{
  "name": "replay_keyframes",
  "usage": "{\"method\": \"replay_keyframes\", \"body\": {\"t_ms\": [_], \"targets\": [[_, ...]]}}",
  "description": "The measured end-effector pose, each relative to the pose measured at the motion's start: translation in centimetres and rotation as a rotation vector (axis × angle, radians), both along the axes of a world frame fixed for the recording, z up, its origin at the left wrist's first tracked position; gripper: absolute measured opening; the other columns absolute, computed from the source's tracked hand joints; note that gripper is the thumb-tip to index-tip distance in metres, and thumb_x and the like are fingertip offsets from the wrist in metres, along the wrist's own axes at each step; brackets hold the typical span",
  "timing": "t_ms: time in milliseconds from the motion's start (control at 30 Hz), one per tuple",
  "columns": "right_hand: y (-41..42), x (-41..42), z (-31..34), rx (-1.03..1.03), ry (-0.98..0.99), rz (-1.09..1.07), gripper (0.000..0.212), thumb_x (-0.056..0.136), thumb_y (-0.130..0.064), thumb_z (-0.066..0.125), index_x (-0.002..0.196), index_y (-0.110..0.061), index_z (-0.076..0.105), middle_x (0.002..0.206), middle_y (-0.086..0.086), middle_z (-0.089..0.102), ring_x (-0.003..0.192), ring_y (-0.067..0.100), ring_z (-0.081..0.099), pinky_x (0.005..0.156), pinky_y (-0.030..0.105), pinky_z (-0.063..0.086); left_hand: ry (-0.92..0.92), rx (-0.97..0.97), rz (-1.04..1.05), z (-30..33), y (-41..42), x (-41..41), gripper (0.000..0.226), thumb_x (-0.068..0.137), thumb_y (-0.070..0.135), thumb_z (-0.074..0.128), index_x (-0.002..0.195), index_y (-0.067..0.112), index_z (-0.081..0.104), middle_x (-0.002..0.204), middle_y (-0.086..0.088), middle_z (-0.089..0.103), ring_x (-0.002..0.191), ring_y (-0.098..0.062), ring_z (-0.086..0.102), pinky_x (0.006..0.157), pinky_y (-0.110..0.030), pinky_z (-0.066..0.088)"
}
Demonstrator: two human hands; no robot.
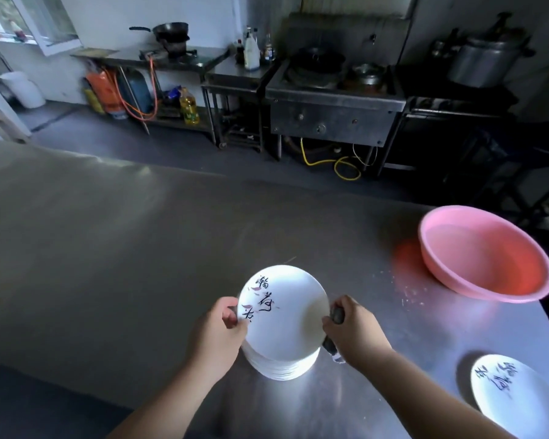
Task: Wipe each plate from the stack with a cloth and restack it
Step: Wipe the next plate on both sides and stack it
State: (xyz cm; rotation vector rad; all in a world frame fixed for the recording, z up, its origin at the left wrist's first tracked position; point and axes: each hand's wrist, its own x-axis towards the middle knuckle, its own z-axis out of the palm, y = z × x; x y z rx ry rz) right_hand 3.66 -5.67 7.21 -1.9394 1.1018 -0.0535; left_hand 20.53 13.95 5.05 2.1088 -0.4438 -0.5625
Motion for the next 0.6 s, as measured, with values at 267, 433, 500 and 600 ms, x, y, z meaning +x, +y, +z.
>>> {"method": "replay_keyframes", "body": {"t_ms": [267,433,500,600], "targets": [[-2.0,-5.7,2.5,0.057,-0.116,-0.201,0.008,0.094,-0.013,0.061,0.098,-0.017,0.056,0.071,0.014,0.070,0.042,0.027,0.062,0.040,0.026,0.047,0.133,-0.152,-0.137,1.9,-4.8,-3.9,0.054,0.084,0.017,0.063,0.128,0.047,0.052,0.105,0.009,0.071,0.091,-0.020,0.067,0.082,-0.040,0.056],[-3.8,-11.7,1.8,0.037,-0.075,-0.291,0.009,0.095,-0.009,0.064,0.100,-0.016,0.059,0.070,0.013,0.070,0.039,0.017,0.058,0.038,0.022,0.045,0.247,-0.107,-0.242,0.8,-7.8,-9.0,0.057,0.093,0.009,0.060,0.129,0.050,0.044,0.095,0.008,0.074,0.064,-0.018,0.068,0.056,-0.031,0.052],[-4.3,-14.1,0.6,0.065,-0.033,-0.305,0.009,0.095,-0.009,0.063,0.099,-0.016,0.058,0.067,0.014,0.070,0.040,0.022,0.061,0.039,0.023,0.046,0.230,-0.069,-0.286,-0.1,-8.4,-11.3,0.058,0.094,0.012,0.061,0.129,0.052,0.039,0.090,0.004,0.074,0.061,-0.014,0.067,0.052,-0.026,0.047],[-4.7,-17.3,-1.9,0.108,0.045,-0.313,0.008,0.094,-0.010,0.061,0.098,-0.015,0.056,0.060,0.013,0.070,0.042,0.027,0.062,0.040,0.026,0.049,0.236,0.002,-0.305,-2.8,-9.0,-14.6,0.056,0.094,0.010,0.061,0.130,0.047,0.039,0.081,0.004,0.073,0.058,-0.010,0.063,0.053,-0.028,0.050]]}}
